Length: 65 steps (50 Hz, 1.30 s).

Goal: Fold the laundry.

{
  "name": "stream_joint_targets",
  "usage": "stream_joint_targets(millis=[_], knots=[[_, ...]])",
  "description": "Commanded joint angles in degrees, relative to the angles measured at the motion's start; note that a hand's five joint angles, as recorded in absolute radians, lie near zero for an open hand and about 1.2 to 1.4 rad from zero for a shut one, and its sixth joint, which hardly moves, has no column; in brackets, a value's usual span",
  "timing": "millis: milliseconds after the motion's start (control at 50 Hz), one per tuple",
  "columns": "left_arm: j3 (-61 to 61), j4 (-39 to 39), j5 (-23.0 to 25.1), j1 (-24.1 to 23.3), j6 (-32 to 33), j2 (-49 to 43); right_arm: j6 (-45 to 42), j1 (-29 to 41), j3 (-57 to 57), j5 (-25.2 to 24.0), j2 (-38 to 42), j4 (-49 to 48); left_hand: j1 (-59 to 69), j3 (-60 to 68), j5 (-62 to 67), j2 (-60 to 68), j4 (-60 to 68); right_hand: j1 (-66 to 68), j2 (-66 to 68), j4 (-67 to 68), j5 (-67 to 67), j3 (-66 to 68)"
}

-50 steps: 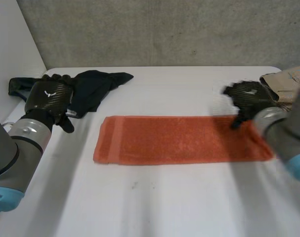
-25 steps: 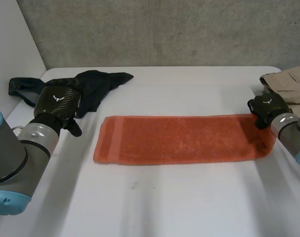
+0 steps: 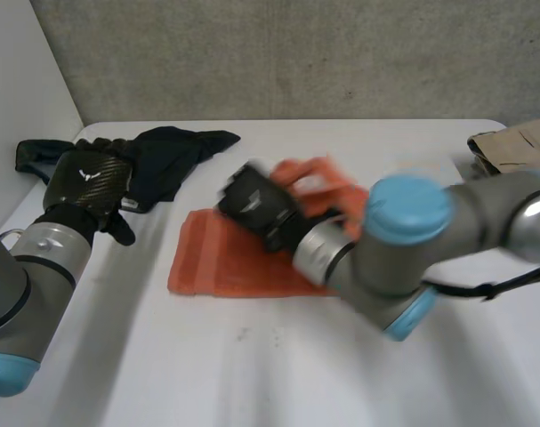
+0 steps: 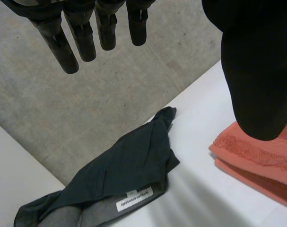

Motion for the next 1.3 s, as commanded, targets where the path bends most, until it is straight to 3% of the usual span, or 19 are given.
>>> stream_joint_targets(millis=[20,60,80,120,140,200,240,320,440,500,600,800,960,1080,1180,1300], knots=[[-1.7,0.1,0.1,1.5,0.1,0.4,-2.0,7.7,-3.2,-1.9,9.8,-0.6,-1.3,-2.3,-2.8,-1.9,-1.7,15.3,12.6,11.4,14.8,12.1],[-1.9,0.2,0.1,2.1,0.1,0.3,-3.5,8.5,-3.7,-0.7,11.0,-0.6,-1.3,-2.3,-2.8,-1.9,-1.7,15.3,12.6,11.4,14.8,12.1],[-1.8,0.3,0.1,2.3,0.2,0.3,-4.2,8.5,-3.7,1.9,10.6,-0.6,-1.3,-2.3,-2.8,-1.9,-1.7,-17.2,-20.0,-21.2,-17.7,-20.5],[-1.7,0.4,0.1,2.5,0.2,0.2,-4.2,8.9,-3.7,5.3,9.7,-0.6,-1.3,-2.3,-2.8,-1.9,-1.7,-51.9,-54.6,-55.8,-52.4,-55.1],[-1.3,0.5,0.1,2.6,0.2,0.2,-4.0,8.8,-3.4,9.1,7.7,-0.6,-1.3,-2.3,-2.8,-1.9,-1.7,-54.7,-57.4,-58.6,-55.2,-57.9],[-0.7,0.6,0.1,2.5,0.2,0.2,-1.1,8.1,-2.3,16.4,1.0,-0.4,-1.3,-2.3,-2.8,-1.9,-1.7,-54.7,-57.4,-58.6,-55.2,-57.9],[0.1,0.6,0.2,1.8,0.2,0.2,1.7,7.4,-1.1,18.5,-1.3,-0.1,-1.3,-2.3,-2.8,-1.9,-1.7,-54.7,-57.4,-58.6,-55.2,-57.9],[2.1,0.6,1.4,0.5,0.2,-0.1,13.8,2.4,4.2,19.1,-6.4,1.5,-1.3,-2.3,-2.8,-1.9,-1.7,-54.7,-57.4,-58.6,-55.2,-57.9],[6.0,1.3,4.6,-7.8,-1.5,-4.3,26.1,-3.4,9.6,19.6,-14.5,10.4,-1.3,-2.3,-2.8,-1.9,-1.7,-54.7,-57.4,-58.6,-55.2,-57.9],[8.9,1.3,4.9,-13.3,-2.4,-8.2,27.8,-5.4,11.0,19.7,-14.7,13.9,-1.2,-2.3,-2.7,-1.8,-1.6,-54.7,-57.4,-58.6,-55.2,-57.9],[15.5,1.1,4.4,-17.4,-2.3,-18.4,27.8,-8.1,15.2,19.8,-14.6,16.5,-0.9,-1.9,-2.4,-1.5,-1.3,-54.7,-57.4,-58.6,-55.2,-57.9],[26.5,0.5,3.4,-17.1,-1.7,-32.3,20.5,-8.3,20.4,23.2,-11.7,9.5,0.4,-0.6,-1.0,-0.1,0.1,-44.8,-47.6,-48.8,-45.3,-48.1],[32.8,0.7,-7.1,-12.1,0.4,-37.6,12.8,-9.3,22.7,24.0,-8.7,2.0,1.3,0.3,-0.2,0.7,0.9,-32.2,-35.0,-36.2,-32.7,-35.5],[32.1,0.5,-10.7,-9.4,7.3,-38.3,11.1,-11.1,23.4,26.2,-8.3,0.0,0.8,-0.2,-0.7,0.2,0.4,-15.6,-18.3,-19.5,-16.1,-18.8],[28.3,0.5,-11.1,-9.7,9.6,-34.6,10.0,-13.9,24.8,25.9,-8.5,-0.1,-0.2,-1.2,-1.7,-0.8,-0.6,15.3,12.5,11.3,14.8,12.0],[23.2,0.5,-10.8,-11.5,9.5,-25.9,9.5,-16.9,28.4,25.8,-10.8,0.1,-1.2,-2.3,-2.7,-1.8,-1.6,15.3,12.6,11.4,14.8,12.1]])
